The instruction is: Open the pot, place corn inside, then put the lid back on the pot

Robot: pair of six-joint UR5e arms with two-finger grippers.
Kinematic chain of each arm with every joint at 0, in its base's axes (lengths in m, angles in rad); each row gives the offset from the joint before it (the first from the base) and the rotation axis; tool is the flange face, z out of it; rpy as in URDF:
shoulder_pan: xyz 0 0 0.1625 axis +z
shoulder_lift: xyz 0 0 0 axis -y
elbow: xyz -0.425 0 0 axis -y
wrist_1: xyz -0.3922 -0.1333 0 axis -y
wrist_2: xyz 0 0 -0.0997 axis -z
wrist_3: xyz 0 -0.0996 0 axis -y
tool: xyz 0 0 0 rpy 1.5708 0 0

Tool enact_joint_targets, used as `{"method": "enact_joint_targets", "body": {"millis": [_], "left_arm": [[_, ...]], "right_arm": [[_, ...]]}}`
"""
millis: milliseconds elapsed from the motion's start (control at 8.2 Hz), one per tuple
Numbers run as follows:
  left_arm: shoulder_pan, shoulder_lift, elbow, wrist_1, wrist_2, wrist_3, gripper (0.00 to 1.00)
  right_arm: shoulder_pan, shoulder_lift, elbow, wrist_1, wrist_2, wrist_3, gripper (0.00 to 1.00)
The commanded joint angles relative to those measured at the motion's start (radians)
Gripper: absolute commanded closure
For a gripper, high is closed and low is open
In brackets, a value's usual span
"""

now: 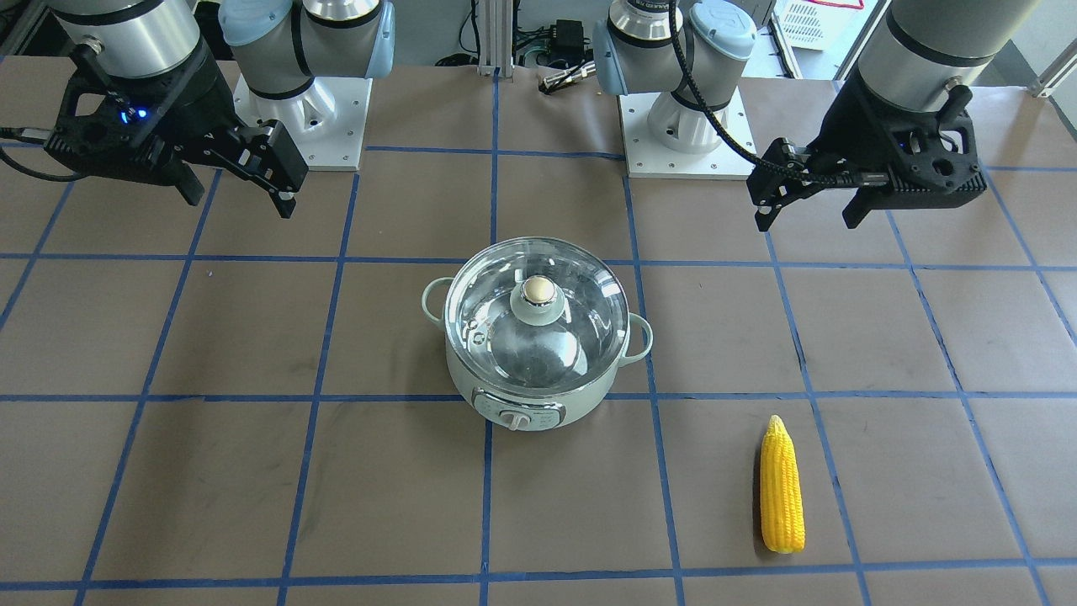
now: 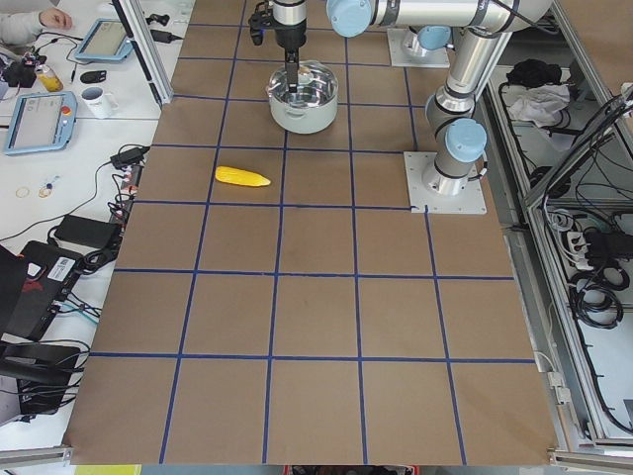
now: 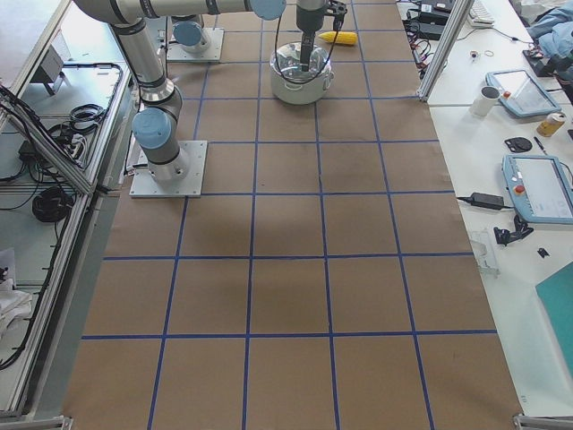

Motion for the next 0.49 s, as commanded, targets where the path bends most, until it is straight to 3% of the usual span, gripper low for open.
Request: {"method": "enact_joint_targets", "body": {"millis": [0, 366], "left_arm": [[0.000, 0.001, 0.000, 0.000, -0.001, 0.000, 0.00], [0.021, -0.023, 0.004, 0.017, 0.040, 0.044, 0.00]], "right_arm": [[0.000, 0.000, 0.000, 0.000, -0.001, 0.000, 0.00], [0.000, 0.000, 0.000, 0.000, 0.001, 0.000, 0.00]]}}
